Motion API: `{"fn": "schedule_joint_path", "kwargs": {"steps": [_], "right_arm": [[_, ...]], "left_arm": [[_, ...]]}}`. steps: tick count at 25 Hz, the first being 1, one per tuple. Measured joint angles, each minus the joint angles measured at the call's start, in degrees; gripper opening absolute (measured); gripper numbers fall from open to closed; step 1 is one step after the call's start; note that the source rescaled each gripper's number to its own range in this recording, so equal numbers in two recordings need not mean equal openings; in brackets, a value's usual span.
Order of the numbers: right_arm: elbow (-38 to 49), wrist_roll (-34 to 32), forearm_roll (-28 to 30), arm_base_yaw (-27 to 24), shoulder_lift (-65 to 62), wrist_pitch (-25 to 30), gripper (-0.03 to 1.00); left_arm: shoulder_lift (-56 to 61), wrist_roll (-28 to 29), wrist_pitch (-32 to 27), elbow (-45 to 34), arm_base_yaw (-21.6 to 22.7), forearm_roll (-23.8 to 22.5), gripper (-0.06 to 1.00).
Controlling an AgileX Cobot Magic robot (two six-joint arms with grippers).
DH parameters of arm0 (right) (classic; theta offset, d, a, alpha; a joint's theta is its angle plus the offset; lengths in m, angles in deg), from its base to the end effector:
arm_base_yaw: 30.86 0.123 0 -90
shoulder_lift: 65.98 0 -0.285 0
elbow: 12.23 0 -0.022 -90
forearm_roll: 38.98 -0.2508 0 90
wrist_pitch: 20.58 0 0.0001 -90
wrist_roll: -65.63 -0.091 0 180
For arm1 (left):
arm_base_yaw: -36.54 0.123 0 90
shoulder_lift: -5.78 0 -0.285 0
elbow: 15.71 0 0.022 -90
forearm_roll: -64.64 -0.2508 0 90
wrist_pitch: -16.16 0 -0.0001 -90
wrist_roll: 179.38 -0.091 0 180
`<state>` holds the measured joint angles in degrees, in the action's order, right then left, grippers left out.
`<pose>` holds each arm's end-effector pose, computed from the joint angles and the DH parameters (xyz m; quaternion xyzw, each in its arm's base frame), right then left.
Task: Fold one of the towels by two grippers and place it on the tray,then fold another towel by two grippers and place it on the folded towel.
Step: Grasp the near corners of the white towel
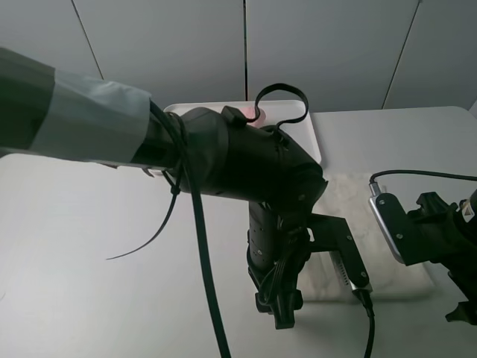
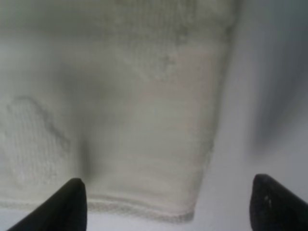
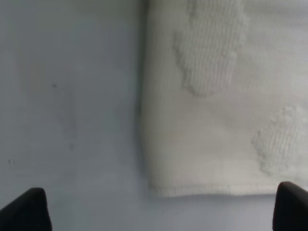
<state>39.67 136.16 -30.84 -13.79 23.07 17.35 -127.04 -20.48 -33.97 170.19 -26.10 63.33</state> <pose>0.1672 0.0430 0.1364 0.7305 -0.6815 0.0438 0.0112 0.1908 -0.3652 0.1081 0.6725 0.7396 -0.0008 0.0272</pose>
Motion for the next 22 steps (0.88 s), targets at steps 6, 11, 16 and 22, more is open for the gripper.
{"fn": "schedule_joint_path", "kwargs": {"steps": [6, 11, 16, 22], "right_arm": [[0.0, 0.13, 0.11, 0.0, 0.14, -1.22, 1.0], [0.62, 0.13, 0.11, 0.0, 0.32, -1.83, 1.0], [3.88, 0.65, 0.22, 0.0, 0.32, -5.05, 1.0], [5.6, 1.42, 0.33, 0.0, 0.57, -7.66, 1.0]], "left_arm": [[-1.49, 0.0, -0.22, 0.0, -0.37, -0.1, 0.89], [-1.99, 0.0, -0.45, 0.0, -0.37, -0.2, 0.89], [-2.09, 0.0, -0.45, 0.12, -0.37, -0.2, 0.89], [-2.09, 0.0, -0.45, 0.12, -0.37, -0.2, 0.89]]}}
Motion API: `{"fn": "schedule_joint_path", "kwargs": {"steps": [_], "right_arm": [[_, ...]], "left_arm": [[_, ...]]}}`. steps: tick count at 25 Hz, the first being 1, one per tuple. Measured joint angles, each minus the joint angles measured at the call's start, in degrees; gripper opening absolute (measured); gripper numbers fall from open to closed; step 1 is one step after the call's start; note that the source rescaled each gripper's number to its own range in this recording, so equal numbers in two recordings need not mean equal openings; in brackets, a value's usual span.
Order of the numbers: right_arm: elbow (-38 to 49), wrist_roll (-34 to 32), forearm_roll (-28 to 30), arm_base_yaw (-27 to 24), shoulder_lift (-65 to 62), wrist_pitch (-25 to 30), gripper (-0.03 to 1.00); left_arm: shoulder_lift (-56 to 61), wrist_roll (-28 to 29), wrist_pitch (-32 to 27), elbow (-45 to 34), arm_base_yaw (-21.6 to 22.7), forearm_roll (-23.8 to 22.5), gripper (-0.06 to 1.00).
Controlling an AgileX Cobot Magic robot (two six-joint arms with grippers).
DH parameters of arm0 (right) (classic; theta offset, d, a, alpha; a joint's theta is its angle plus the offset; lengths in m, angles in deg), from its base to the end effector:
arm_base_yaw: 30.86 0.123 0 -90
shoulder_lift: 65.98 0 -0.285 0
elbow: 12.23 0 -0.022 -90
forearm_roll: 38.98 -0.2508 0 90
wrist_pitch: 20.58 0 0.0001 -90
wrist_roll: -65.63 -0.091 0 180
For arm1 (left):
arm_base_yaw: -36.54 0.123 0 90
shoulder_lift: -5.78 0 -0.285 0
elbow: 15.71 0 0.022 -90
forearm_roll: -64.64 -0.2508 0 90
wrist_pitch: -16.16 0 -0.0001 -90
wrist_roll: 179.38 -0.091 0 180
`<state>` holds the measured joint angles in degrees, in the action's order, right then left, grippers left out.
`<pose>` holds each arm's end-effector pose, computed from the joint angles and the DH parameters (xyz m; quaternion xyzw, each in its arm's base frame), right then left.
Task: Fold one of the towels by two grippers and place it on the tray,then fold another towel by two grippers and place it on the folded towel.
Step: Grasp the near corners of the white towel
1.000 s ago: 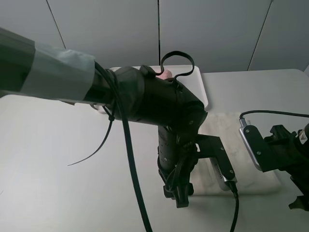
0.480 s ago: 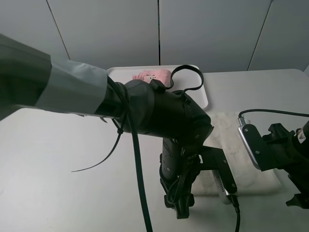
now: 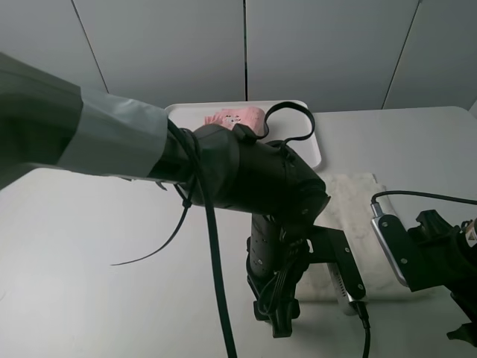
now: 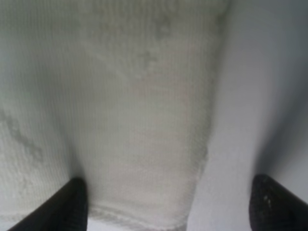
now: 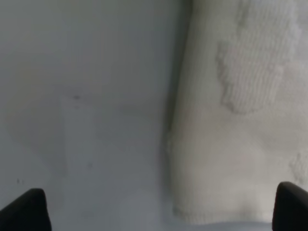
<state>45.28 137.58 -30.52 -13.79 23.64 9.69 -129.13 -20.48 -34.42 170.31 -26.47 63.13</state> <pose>0.1522 0.0397 0.1186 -0.7438 0.6669 -0.0447 0.0023 0.1882 -0.3654 0.0935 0.6760 0.7369 0.0079 0.0080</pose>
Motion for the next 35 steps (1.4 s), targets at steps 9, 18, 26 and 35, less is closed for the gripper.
{"fn": "schedule_joint_path", "kwargs": {"steps": [9, 18, 26, 35], "right_arm": [[0.21, 0.1, 1.75, 0.0, 6.91, -4.38, 1.0], [0.21, 0.21, 2.51, 0.0, 8.49, -5.83, 1.0], [-0.26, -0.13, 4.11, 0.0, 10.71, -6.27, 0.67], [-1.04, -4.1, 4.49, 0.0, 12.08, -9.28, 0.01]], "left_arm": [[0.0, -0.13, 0.0, 0.0, 0.0, 0.0, 0.89], [0.0, -0.13, 0.0, 0.0, 0.0, 0.0, 0.89], [-0.07, -0.13, -0.11, 0.0, 0.0, 0.0, 0.89], [-0.07, -0.13, -0.11, 0.0, 0.0, 0.0, 0.89]]}}
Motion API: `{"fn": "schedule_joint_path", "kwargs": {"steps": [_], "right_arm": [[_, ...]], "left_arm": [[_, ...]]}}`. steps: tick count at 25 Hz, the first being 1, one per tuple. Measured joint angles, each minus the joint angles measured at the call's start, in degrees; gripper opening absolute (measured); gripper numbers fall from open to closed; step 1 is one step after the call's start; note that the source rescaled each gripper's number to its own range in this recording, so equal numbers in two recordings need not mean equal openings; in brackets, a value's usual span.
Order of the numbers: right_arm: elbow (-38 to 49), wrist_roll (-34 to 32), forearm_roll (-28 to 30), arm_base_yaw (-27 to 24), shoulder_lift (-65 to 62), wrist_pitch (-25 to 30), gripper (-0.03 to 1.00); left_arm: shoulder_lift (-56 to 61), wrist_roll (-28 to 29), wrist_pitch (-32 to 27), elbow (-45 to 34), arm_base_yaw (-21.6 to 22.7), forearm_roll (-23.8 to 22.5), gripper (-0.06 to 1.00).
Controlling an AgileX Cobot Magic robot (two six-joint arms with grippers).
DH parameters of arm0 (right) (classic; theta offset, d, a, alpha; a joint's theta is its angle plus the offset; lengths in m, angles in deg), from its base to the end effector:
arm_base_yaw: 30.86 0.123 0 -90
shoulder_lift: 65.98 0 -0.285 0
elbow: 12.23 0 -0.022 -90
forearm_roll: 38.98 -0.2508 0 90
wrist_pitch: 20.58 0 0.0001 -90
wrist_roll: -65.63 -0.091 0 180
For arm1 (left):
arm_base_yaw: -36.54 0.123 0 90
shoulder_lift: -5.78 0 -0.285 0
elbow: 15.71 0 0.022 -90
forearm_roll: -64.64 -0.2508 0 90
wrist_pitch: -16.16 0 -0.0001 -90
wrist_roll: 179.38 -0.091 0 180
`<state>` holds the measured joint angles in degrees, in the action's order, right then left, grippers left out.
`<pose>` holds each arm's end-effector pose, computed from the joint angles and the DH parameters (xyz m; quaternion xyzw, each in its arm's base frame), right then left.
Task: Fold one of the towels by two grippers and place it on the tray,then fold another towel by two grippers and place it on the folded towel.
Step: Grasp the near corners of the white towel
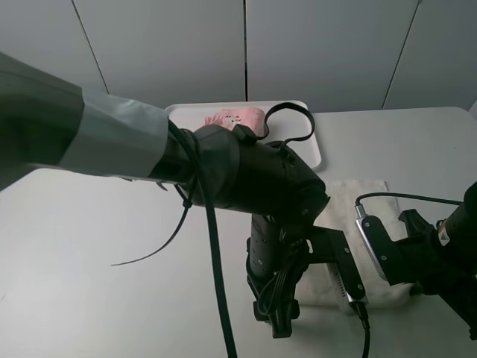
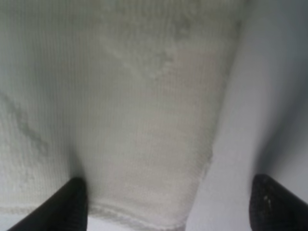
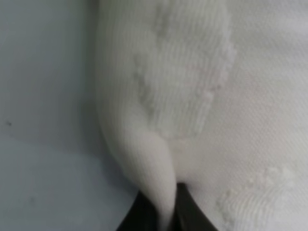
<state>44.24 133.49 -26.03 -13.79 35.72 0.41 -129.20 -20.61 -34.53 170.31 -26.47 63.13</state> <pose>0.1680 0.0439 0.0868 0.7483 -0.6621 0.0403 0.0111 0.1881 -0.3652 0.0930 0.6768 0.7361 0.0085 0.0065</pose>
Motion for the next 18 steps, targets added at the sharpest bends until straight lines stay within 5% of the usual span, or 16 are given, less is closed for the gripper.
{"fn": "schedule_joint_path", "kwargs": {"steps": [9, 12, 16, 18], "right_arm": [[0.0, -0.12, 0.0, 0.0, 0.08, 0.0, 0.01], [0.0, -0.6, 0.0, 0.0, 0.08, 0.0, 0.01], [0.0, -0.88, 0.0, 0.0, 0.08, -0.08, 0.01], [0.0, -1.18, 0.0, 0.0, 0.08, -0.08, 0.01]], "left_arm": [[0.0, 0.1, 0.81, 0.0, 0.0, -0.76, 0.85], [0.0, 0.22, 1.32, 0.0, 0.0, -1.59, 0.6], [0.0, 1.13, 2.46, 0.0, 0.0, -1.81, 0.11], [0.0, 1.32, 2.58, 0.0, 0.0, -2.18, 0.01]]}}
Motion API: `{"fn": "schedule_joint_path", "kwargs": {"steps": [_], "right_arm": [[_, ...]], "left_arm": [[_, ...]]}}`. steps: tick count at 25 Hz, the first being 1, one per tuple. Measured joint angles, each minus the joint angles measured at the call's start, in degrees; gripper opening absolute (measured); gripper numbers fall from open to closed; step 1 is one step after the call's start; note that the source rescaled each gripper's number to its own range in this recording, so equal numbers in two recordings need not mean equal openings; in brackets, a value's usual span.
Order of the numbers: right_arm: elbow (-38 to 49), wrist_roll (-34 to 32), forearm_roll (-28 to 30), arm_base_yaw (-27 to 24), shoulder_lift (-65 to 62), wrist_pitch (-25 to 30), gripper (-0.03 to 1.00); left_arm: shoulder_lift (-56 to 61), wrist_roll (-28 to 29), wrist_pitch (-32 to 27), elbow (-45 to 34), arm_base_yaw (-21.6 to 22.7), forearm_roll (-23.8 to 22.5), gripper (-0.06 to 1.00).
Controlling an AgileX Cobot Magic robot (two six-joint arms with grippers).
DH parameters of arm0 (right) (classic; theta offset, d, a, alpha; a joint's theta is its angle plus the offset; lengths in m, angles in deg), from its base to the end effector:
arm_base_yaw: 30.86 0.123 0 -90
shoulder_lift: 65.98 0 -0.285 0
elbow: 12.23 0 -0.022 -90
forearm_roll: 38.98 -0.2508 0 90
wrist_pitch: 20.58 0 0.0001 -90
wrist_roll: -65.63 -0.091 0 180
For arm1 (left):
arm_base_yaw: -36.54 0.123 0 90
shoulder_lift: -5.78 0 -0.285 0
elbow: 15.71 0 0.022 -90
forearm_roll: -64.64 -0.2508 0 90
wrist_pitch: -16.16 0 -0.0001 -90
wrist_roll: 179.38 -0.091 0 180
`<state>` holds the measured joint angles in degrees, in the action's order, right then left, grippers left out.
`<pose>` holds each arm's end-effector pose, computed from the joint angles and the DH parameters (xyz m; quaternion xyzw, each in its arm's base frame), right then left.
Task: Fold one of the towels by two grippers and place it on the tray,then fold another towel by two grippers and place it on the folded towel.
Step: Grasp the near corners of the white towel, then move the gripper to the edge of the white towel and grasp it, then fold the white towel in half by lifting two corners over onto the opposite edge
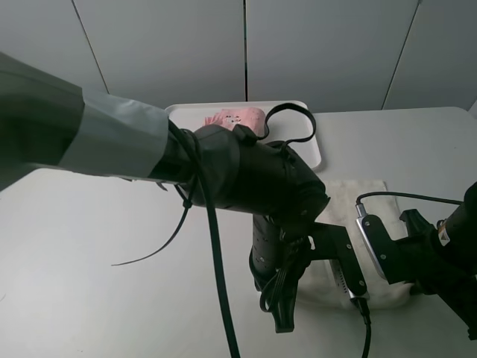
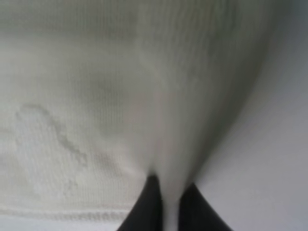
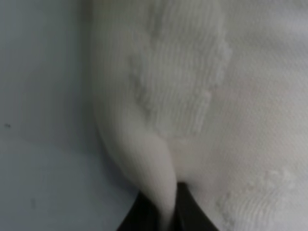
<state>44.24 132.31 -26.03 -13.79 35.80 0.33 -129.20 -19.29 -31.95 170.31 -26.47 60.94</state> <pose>0.1681 0.0440 0.0865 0.7414 -0.6697 0.0403 0.0106 0.1922 -0.3678 0.0932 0.6772 0.7349 0.0135 0.0328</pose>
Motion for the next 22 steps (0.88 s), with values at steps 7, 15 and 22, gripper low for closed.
{"fn": "schedule_joint_path", "kwargs": {"steps": [7, 15, 22], "right_arm": [[0.0, -1.43, 0.0, 0.0, 0.0, -0.06, 0.01], [0.71, -5.87, 0.0, 0.0, -2.49, -1.98, 0.0], [1.35, -11.78, 0.0, 0.0, -11.61, -3.71, 0.0]], "left_arm": [[0.0, 0.33, 0.11, 0.0, 0.0, -1.1, 0.0], [0.34, 1.39, 1.87, 0.0, 0.0, -2.36, 0.0], [3.68, 2.8, 3.2, 1.78, 0.0, -2.71, 0.0]]}}
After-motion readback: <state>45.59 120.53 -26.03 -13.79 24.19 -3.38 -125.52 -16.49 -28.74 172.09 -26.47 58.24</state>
